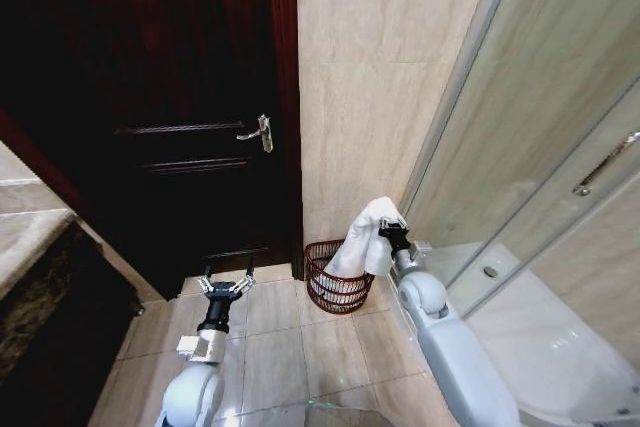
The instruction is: Discard the used towel into the hamper.
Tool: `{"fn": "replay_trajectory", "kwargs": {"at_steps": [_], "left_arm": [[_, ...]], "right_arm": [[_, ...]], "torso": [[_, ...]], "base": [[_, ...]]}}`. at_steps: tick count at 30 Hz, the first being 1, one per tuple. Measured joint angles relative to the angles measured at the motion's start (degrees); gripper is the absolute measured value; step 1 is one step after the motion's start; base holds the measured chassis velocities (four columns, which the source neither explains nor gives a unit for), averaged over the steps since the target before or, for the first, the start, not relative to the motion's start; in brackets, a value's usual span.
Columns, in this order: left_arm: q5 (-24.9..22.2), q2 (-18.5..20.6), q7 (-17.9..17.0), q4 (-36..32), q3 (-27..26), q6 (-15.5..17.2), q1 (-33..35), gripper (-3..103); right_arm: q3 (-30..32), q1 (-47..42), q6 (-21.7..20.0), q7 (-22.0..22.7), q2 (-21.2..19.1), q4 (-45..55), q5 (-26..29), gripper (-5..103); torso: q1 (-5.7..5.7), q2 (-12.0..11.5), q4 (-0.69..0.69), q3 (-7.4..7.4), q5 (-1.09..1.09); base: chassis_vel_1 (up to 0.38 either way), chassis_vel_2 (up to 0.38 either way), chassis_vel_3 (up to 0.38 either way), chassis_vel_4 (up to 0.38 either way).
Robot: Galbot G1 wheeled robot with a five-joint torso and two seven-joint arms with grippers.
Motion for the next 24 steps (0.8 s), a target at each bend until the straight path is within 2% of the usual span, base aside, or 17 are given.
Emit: {"fn": "replay_trajectory", "kwargs": {"at_steps": [8, 24], "left_arm": [[0.1, 0.0, 0.0, 0.2, -0.6, -0.7, 0.2, 100], [-0.9, 0.8, 0.0, 0.6, -0.9, -1.4, -0.1, 100]], "right_arm": [[0.0, -0.9, -0.3, 0.5, 1.7, 0.6, -0.7, 10], [1.1, -2.8, -0.5, 1.0, 1.5, 2.7, -0.8, 10]], "torso": [[-0.98, -2.2, 0.00, -1.22, 0.01], [-2.77, -6.3, 0.00, -3.56, 0.01]], "base": [[0.000, 0.000, 0.000, 0.000], [0.000, 0.000, 0.000, 0.000]]}}
